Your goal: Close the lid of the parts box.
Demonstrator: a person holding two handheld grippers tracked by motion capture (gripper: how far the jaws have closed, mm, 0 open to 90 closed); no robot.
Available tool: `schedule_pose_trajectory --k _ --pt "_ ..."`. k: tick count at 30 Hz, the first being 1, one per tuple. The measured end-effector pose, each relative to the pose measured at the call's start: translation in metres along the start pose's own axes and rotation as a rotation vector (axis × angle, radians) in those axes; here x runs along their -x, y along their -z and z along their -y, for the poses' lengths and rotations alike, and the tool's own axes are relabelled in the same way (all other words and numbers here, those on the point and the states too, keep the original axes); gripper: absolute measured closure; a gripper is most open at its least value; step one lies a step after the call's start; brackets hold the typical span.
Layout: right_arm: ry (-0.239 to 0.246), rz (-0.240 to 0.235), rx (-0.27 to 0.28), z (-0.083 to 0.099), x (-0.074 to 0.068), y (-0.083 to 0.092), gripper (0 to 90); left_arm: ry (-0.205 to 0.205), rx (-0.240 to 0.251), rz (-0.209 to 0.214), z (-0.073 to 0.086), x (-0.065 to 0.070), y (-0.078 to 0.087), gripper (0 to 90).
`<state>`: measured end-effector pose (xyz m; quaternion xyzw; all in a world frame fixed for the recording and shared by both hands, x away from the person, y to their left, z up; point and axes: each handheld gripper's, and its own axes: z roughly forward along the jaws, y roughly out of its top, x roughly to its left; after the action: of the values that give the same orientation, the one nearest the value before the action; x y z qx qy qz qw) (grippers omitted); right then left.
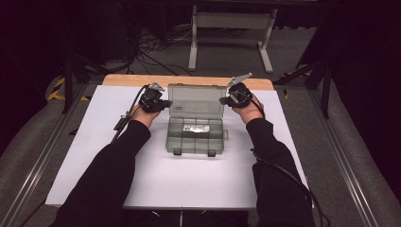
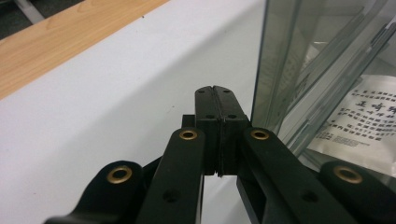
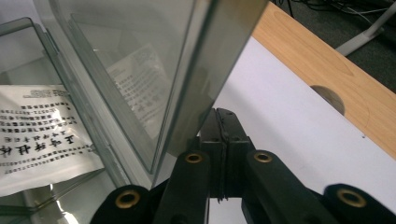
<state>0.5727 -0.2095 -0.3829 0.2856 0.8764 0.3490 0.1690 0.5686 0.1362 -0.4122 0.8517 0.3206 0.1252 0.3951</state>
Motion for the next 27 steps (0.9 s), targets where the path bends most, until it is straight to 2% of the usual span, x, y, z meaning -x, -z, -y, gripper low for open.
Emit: schedule_pose_trajectory --k 7,8,18,27 --pt "0.010 -0.012 0.027 -0.003 -0.005 0.017 89.9 -0.006 0.030 0.020 -0.002 0.004 0.014 89.5" --pt "0.012 -0.016 0.031 -0.003 -0.006 0.020 89.9 -0.022 0.034 0.022 -0.003 0.004 0.016 89.5" --pt "0.043 -0.042 0.083 0.000 -0.022 0.042 89.9 -0.060 0.084 0.059 -0.002 0.015 0.041 89.3" --pt "0.072 -0.065 0.107 0.000 -0.036 0.060 89.9 -0.092 0.102 0.094 -0.003 0.023 0.056 89.1"
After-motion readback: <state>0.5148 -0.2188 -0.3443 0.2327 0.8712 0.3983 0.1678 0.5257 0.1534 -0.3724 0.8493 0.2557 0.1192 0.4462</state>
